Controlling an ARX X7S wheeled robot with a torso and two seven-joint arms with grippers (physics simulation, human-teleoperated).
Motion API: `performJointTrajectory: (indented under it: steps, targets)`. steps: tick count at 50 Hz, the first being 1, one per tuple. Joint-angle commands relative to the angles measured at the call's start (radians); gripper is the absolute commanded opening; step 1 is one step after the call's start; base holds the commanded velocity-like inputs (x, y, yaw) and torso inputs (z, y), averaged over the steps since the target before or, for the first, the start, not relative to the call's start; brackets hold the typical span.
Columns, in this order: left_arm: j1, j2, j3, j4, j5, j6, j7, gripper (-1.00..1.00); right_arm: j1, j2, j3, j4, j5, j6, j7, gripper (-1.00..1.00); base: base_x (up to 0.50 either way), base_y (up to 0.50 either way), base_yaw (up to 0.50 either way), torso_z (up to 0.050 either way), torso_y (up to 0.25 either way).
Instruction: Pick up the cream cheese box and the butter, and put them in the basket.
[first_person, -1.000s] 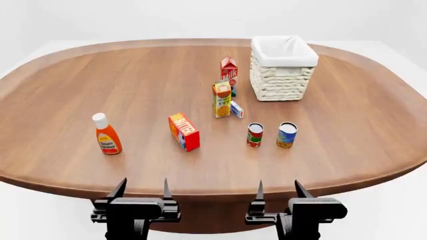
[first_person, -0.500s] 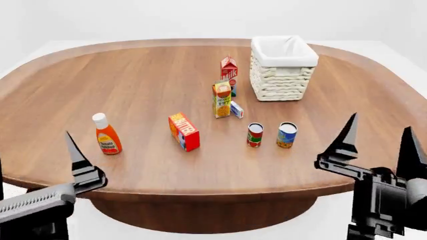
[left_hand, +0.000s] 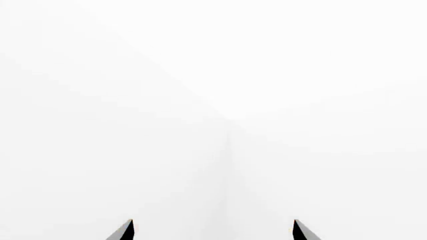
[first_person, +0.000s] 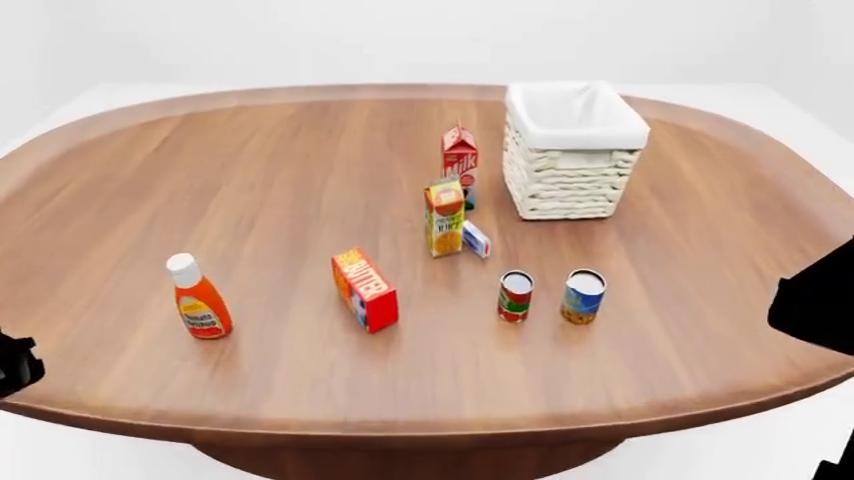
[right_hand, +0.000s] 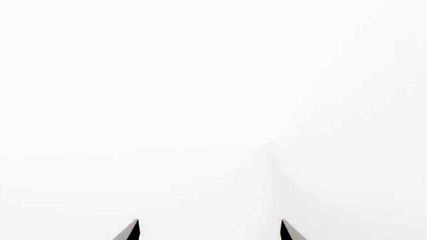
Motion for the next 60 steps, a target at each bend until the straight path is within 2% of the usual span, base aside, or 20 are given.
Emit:
performJointTrajectory:
  steps: [1, 60]
  targets:
    - [0.012, 0.010, -0.054, 0.022, -0.001, 0.001, -0.001, 1.00, -0.015, -0.002, 0.009, -0.052, -0.033, -0.031, -0.028, 1.00, 0.50, 0.00, 0.00, 0.000, 0.000]
    - [0.020, -0.026, -0.019, 0.010, -0.005, -0.006, -0.036, 1.00, -0.039, 0.033, -0.060, -0.046, -0.043, -0.052, -0.023, 1.00, 0.50, 0.00, 0.00, 0.000, 0.000]
